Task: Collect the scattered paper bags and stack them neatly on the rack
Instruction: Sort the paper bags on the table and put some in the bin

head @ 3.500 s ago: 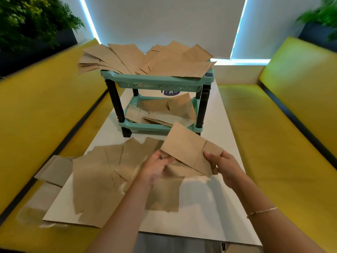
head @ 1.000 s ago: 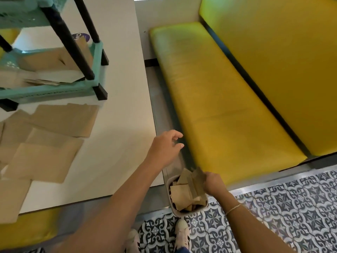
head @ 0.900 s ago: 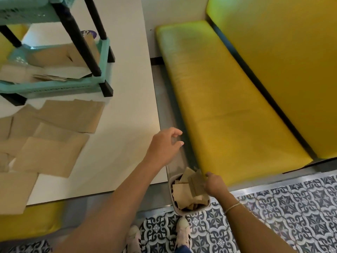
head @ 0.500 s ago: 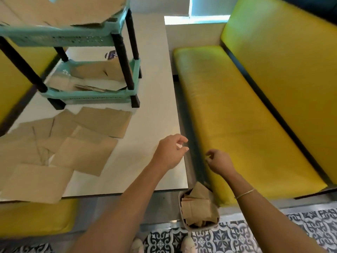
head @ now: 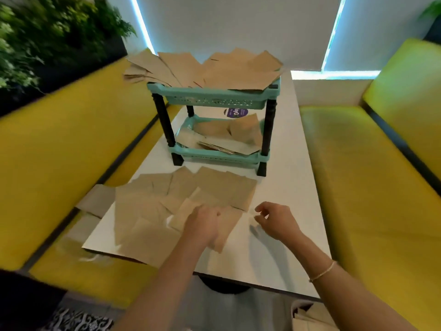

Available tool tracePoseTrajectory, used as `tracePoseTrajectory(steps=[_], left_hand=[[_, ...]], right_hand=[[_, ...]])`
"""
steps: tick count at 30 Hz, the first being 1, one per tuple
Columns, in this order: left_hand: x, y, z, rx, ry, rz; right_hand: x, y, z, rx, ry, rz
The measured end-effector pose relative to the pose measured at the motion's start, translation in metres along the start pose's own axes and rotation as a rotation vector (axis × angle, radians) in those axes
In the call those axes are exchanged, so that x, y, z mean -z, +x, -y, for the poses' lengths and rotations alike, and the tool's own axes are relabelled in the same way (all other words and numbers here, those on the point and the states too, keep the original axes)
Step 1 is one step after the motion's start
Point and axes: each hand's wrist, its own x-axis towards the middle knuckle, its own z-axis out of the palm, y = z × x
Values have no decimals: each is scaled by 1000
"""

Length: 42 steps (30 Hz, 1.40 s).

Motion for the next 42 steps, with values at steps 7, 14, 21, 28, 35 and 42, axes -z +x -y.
tracePoseTrajectory(steps=[7, 14, 21, 28, 35, 42], left_hand=[[16, 19, 78, 61, 76, 40], [23, 48, 84, 0, -3, 36], [23, 73, 70, 61, -137, -127], [7, 77, 57, 171, -189, -33], [2, 76, 54, 166, -269, -121], [23, 65, 31, -168, -672, 21]], right_hand=[[-57, 26, 59, 77, -221, 175], [-67, 42, 75, -65, -299, 299], [-30, 39, 56, -196, -98, 192], [29, 21, 20, -375, 187, -8], [34, 8, 5, -296, 684, -108], [44, 2, -12, -351, 1226, -134]])
